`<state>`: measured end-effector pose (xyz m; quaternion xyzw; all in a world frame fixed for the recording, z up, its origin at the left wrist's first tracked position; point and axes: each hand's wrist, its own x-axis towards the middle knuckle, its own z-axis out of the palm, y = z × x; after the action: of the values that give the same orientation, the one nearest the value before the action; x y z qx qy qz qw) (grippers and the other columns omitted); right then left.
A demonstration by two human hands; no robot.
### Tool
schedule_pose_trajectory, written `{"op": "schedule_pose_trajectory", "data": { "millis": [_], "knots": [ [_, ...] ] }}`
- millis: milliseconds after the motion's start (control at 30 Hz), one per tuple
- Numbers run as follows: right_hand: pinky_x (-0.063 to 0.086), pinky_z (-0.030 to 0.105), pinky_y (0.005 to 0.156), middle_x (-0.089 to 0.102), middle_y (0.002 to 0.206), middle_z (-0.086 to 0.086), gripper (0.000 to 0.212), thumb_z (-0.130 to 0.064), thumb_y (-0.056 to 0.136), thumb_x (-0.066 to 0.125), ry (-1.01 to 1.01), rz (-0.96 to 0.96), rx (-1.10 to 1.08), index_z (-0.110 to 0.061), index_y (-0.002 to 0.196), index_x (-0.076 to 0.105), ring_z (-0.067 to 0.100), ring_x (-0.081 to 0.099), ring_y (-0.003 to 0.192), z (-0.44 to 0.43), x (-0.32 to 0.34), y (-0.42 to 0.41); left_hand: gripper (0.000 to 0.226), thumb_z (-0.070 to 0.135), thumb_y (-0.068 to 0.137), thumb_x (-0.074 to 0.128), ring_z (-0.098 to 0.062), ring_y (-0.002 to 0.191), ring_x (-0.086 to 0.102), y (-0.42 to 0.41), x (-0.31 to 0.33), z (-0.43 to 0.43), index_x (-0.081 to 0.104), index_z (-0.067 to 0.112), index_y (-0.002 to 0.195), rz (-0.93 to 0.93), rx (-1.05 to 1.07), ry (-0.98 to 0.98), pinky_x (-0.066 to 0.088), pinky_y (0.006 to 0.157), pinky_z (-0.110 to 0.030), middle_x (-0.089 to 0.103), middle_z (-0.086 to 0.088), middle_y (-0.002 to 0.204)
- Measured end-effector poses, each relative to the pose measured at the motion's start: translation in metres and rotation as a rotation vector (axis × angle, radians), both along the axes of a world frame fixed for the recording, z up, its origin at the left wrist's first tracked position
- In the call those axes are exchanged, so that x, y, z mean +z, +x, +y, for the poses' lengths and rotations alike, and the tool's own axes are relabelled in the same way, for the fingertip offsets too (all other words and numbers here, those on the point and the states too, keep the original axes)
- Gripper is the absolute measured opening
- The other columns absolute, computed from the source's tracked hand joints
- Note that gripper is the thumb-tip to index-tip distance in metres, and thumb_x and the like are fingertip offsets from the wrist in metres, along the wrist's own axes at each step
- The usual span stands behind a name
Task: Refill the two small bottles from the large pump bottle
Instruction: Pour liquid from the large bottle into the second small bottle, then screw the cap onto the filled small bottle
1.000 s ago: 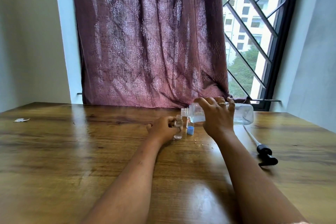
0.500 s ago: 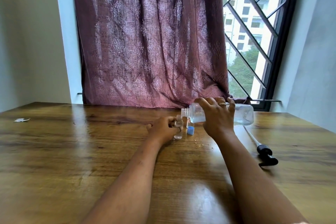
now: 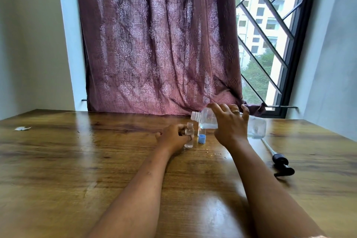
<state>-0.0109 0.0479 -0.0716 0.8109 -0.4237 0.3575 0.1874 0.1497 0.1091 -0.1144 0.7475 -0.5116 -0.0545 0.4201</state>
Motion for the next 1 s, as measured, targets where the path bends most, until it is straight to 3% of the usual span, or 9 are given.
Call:
{"op": "schedule_pose_trajectory", "data": {
  "millis": [167,333,433,600,800,1000],
  "knots": [
    [0.021,0.047,0.106,0.057,0.127,-0.002,0.066,-0.021,0.072,0.064,0.003,-0.169,0.069,-0.029,0.133,0.040,0.029,0.048,0.119,-0.001,0.003,0.002,0.044,0.043,0.081,0.063,-0.016,0.117,0.050,-0.001,0.000,-0.001,0.056,0.032,0.123,-0.027,0.004,-0.011,0.019,0.086,-0.034,0.064,0.008,0.117],
    [0.039,0.041,0.090,0.059,0.124,0.009,0.077,-0.027,0.068,0.078,0.059,-0.578,0.263,-0.019,0.133,0.040,0.034,0.054,0.110,-0.005,0.009,0.000,0.042,0.045,0.079,0.064,-0.016,0.114,0.052,-0.001,0.000,-0.002,0.057,0.034,0.119,-0.032,0.005,-0.016,0.020,0.085,-0.034,0.065,0.011,0.113],
    [0.047,0.042,0.085,0.061,0.116,0.012,0.086,-0.029,0.062,0.084,0.124,-0.768,0.388,-0.022,0.132,0.034,0.033,0.057,0.103,-0.007,0.009,-0.001,0.042,0.046,0.080,0.064,-0.017,0.115,0.052,-0.001,-0.001,-0.003,0.056,0.035,0.120,-0.032,0.003,-0.013,0.021,0.086,-0.034,0.066,0.010,0.114],
    [0.050,0.044,0.079,0.059,0.116,0.008,0.087,-0.033,0.060,0.085,0.203,-0.799,0.413,-0.028,0.127,0.030,0.031,0.059,0.098,-0.012,0.000,0.000,0.043,0.047,0.080,0.064,-0.018,0.117,0.051,-0.001,-0.001,-0.003,0.056,0.035,0.121,-0.029,0.011,-0.016,0.021,0.087,-0.035,0.066,0.010,0.116],
    [0.046,0.046,0.090,0.056,0.123,0.006,0.085,-0.030,0.063,0.084,0.279,-0.834,0.404,-0.033,0.127,0.028,0.031,0.055,0.108,-0.021,-0.006,-0.005,0.041,0.045,0.080,0.064,-0.014,0.114,0.053,-0.002,0.000,-0.003,0.057,0.037,0.120,-0.041,0.022,-0.023,0.022,0.088,-0.036,0.067,0.013,0.112],
    [0.037,0.034,0.094,0.041,0.138,0.015,0.095,-0.024,0.068,0.082,0.292,-0.828,0.396,-0.023,0.143,0.024,0.028,0.044,0.123,-0.030,-0.007,-0.007,0.043,0.046,0.080,0.064,-0.014,0.113,0.053,-0.002,0.000,-0.003,0.056,0.036,0.121,-0.060,0.032,-0.023,0.022,0.086,-0.035,0.066,0.013,0.114]
  ]
}}
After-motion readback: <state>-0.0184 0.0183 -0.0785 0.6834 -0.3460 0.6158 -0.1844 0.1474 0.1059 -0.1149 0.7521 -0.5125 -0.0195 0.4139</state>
